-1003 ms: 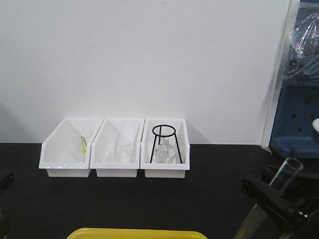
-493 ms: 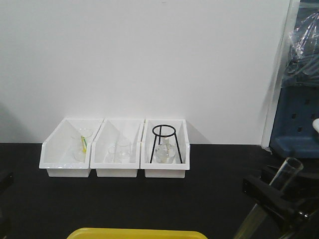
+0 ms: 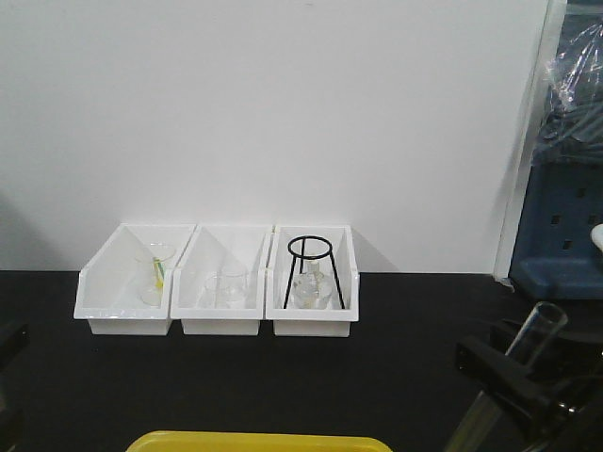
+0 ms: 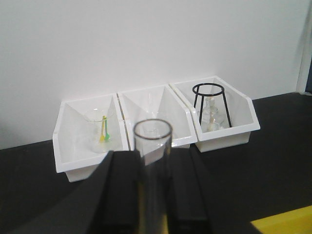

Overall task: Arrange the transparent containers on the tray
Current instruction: 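Drive up to the yellow tray holding both tubes, then lower both tubes into the yellow tray and open both grippers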

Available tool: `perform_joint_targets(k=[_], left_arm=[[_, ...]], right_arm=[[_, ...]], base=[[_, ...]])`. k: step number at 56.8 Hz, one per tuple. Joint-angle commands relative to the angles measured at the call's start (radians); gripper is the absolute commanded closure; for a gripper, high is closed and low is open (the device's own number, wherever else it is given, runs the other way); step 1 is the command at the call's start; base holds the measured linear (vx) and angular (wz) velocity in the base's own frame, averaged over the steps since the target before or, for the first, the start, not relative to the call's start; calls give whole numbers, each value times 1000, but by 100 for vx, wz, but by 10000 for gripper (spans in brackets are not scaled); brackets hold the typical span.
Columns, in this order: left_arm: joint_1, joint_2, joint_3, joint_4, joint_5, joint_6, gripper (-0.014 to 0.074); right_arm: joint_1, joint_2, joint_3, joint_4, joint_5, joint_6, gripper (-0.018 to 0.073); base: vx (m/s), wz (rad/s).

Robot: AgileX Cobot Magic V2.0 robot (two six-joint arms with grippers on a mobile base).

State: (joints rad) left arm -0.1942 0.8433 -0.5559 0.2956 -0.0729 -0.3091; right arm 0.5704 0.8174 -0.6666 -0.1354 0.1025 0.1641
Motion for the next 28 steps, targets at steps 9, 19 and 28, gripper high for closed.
perform_joint_targets(k=[9,19,28], left_arm=[[-123,111,-70,-9,-49,-8,531],[-243,267,-180,-42,128,-110,528],[-285,404,-247,-73,225,-117,521]], right_arm=[[-4,186,-54,122,-48,-4,571],[-1,384,-154,216,-32,-6,571],[-1,529,-215,269,11,-6,567]], base=[[0,0],[0,0],[0,0]])
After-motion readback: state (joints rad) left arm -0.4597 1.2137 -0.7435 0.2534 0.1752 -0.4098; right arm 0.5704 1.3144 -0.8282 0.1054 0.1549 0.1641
